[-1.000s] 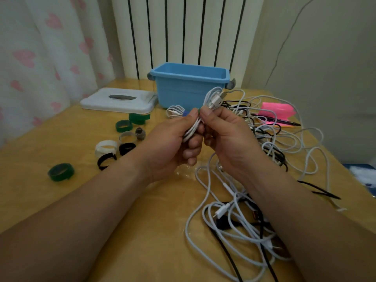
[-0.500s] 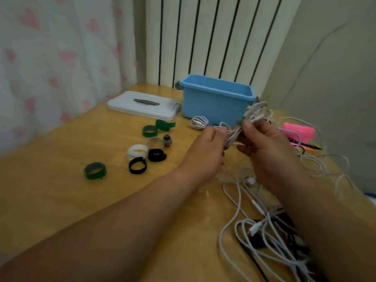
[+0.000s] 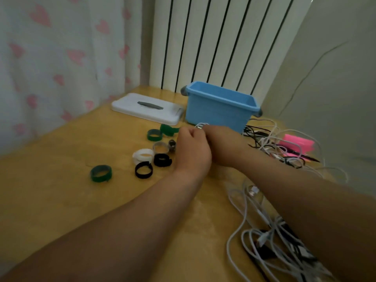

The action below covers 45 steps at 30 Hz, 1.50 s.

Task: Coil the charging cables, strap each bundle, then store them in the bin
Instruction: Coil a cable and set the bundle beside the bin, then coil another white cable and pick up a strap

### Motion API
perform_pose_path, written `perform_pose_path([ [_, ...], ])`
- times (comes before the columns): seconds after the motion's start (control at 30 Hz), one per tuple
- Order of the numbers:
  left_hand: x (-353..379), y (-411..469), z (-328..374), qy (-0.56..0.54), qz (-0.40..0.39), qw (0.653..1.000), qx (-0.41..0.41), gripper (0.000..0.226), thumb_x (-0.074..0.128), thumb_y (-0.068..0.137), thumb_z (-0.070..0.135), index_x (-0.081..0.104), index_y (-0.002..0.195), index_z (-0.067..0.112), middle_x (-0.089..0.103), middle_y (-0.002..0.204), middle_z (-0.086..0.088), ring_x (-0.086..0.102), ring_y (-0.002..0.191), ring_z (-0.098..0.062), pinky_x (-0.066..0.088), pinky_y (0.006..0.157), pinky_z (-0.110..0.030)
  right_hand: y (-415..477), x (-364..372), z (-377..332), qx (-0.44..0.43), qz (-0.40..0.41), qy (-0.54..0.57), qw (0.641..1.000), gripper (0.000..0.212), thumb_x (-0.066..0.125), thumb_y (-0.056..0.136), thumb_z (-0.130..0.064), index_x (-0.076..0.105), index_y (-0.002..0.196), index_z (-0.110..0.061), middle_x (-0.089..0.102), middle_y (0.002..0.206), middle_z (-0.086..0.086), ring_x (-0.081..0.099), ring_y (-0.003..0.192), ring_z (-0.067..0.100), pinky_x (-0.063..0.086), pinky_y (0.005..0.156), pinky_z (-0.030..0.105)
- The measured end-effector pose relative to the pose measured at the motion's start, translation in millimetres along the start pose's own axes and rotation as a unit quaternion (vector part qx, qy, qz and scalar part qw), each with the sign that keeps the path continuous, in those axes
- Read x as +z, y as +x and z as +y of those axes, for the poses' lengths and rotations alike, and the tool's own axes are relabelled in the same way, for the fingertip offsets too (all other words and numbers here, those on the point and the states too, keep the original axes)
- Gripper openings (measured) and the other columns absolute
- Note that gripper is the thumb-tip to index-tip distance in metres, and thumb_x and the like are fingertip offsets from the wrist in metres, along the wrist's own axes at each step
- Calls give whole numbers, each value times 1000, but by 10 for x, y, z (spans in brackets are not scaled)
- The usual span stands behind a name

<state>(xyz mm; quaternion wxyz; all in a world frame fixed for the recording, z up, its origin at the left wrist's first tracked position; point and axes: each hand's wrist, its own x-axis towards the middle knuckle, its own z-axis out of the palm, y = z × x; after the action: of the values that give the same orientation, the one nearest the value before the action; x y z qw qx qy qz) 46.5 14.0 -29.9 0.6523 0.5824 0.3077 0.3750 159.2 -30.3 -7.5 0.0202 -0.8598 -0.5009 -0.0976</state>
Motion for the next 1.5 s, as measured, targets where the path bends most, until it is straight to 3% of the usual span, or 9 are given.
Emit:
perform_pose_path([
  [0.2, -14, 28, -25, -23, 12, 1000, -3, 15, 46, 110, 23, 59, 106, 18, 60, 95, 1, 53, 80, -11, 37, 64, -30, 228, 230, 219, 52, -7, -29, 998, 13, 54, 103, -36, 61, 109, -28, 69, 110, 3, 64, 97, 29, 50, 74, 38],
  [0.4, 35, 36, -41, 30, 8, 999, 11, 18, 45, 110, 25, 60, 108, 16, 61, 96, 1, 54, 82, -14, 36, 63, -32, 193, 241, 359, 69, 22, -135, 988, 18, 57, 103, -20, 65, 118, -15, 62, 117, 12, 60, 113, 35, 50, 79, 43],
  [0.63, 37, 12, -50, 113, -52, 991, 54, 21, 48, 99, 36, 63, 97, 21, 70, 100, -5, 67, 97, -30, 55, 87, -47, -255, -180, 393, 70, 106, 65, 990, 14, 62, 101, -32, 66, 102, -18, 71, 106, 8, 63, 94, 27, 47, 74, 37],
  [0.73, 41, -9, -72, 159, -100, 977, 104, 24, 50, 100, 31, 64, 85, 20, 72, 88, -3, 66, 79, -22, 51, 74, -39, -680, -388, 512, 56, 130, 86, 986, 13, 62, 98, -26, 70, 103, -18, 74, 104, 5, 66, 95, 25, 51, 79, 38],
  [0.87, 8, -88, -81, 241, -172, 944, 146, 29, 53, 104, 23, 70, 88, 7, 71, 77, -7, 57, 57, -8, 43, 61, -31, -1223, -525, 697, 74, 169, 105, 977, 12, 64, 98, -29, 73, 102, -22, 71, 95, -4, 63, 91, 16, 38, 73, 29],
  [1.0, -40, -144, -86, 257, -179, 940, 138, 30, 54, 105, 27, 71, 87, 10, 72, 79, -8, 59, 65, -15, 47, 67, -35, -1768, -582, 816, 105, 227, 161, 955, 9, 67, 98, -28, 74, 97, -21, 70, 88, -8, 62, 85, 13, 45, 78, 30],
  [1.23, -86, -313, 59, 235, -176, 954, 60, 22, 52, 108, 23, 66, 95, 12, 71, 98, -22, 58, 67, -20, 48, 62, -34, -2675, -360, 921, 202, 259, 250, 911, 12, 68, 99, -27, 67, 87, -26, 61, 72, -13, 56, 69, 0, 39, 64, 19],
  [1.33, -103, -592, 187, 286, -196, 932, 102, 18, 55, 110, 26, 68, 109, 13, 72, 106, -14, 63, 82, -22, 52, 71, -37, -2975, -310, 911, 225, 267, 279, 895, 18, 64, 102, -30, 67, 86, -22, 64, 74, -9, 58, 71, 2, 40, 63, 20],
  [1.5, -170, -1377, 452, 330, -298, 866, 229, 11, 62, 107, 34, 70, 103, 27, 71, 100, 3, 67, 93, -16, 56, 80, -35, -3468, -357, 993, 286, 214, 365, 860, 39, 53, 108, -47, 75, 87, -21, 74, 78, -3, 65, 72, 16, 54, 81, 42],
])
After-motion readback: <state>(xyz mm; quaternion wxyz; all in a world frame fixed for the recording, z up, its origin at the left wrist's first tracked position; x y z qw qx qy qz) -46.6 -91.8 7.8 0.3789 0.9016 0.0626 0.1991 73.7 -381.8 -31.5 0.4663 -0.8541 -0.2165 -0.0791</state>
